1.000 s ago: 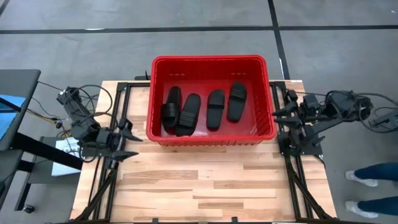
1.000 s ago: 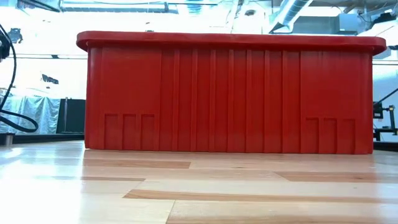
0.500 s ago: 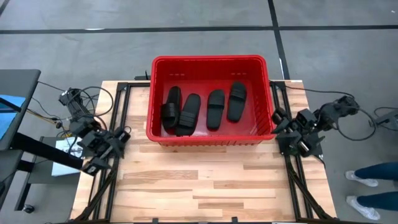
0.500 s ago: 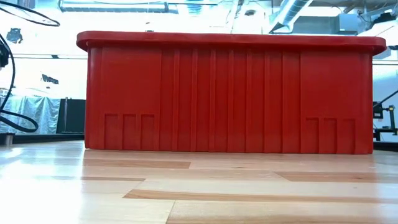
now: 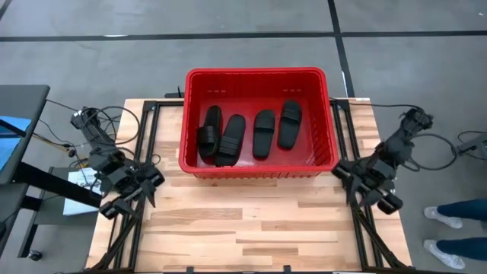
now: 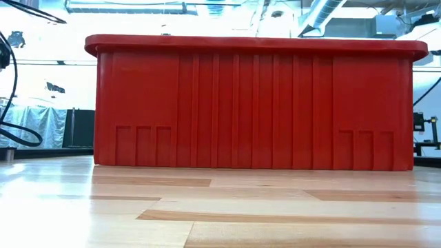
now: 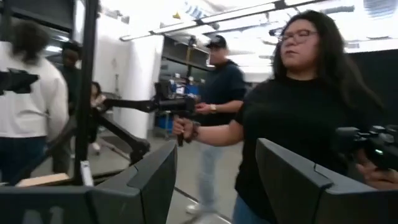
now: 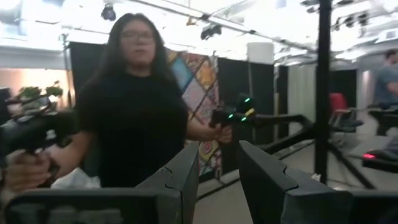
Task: Pick and place slides into bin
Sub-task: Return to Home Position
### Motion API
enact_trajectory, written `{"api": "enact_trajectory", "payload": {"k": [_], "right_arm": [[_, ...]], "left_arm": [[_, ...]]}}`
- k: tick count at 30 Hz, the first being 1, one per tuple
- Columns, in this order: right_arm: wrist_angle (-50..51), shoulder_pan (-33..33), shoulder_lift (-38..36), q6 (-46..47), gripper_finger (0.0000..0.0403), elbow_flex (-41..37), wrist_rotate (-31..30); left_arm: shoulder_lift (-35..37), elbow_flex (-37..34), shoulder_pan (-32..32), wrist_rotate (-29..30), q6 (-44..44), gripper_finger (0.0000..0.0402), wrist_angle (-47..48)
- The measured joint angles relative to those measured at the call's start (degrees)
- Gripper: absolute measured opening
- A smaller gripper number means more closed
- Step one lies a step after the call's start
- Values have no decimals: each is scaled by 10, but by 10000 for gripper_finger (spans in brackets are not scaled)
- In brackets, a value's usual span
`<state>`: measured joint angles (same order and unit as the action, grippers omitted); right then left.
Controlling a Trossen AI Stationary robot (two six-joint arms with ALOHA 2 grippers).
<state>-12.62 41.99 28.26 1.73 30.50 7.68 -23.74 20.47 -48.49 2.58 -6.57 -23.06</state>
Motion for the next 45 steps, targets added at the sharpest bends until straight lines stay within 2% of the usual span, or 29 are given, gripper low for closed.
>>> {"api": "enact_trajectory", "payload": {"k": [5,9,13,18,21,23,27,33,36,40,45], "right_arm": [[34,41,23,-15,102,0,0],[32,68,40,-46,102,0,-12],[41,83,56,-35,102,0,-96],[48,83,59,-22,102,0,-233],[48,70,58,-14,102,0,-317],[55,58,60,-13,102,0,-337],[56,26,83,-12,102,0,-328],[46,-8,83,-8,102,-9,-197],[-3,-24,53,-17,102,-61,-151],[-98,-45,-13,-15,102,-157,-138],[-92,-74,-79,9,102,-205,-134]], "left_arm": [[2,0,0,-55,23,210,21],[17,0,2,-44,28,210,40],[41,0,22,-12,6,210,66],[67,0,70,-14,16,210,75],[70,1,109,31,6,210,88],[67,1,135,67,-12,210,115],[53,1,178,98,-24,210,129],[50,1,224,52,-7,210,118],[50,1,243,16,-7,210,117],[50,1,260,2,-11,210,116],[50,1,271,2,-12,210,116]]}}
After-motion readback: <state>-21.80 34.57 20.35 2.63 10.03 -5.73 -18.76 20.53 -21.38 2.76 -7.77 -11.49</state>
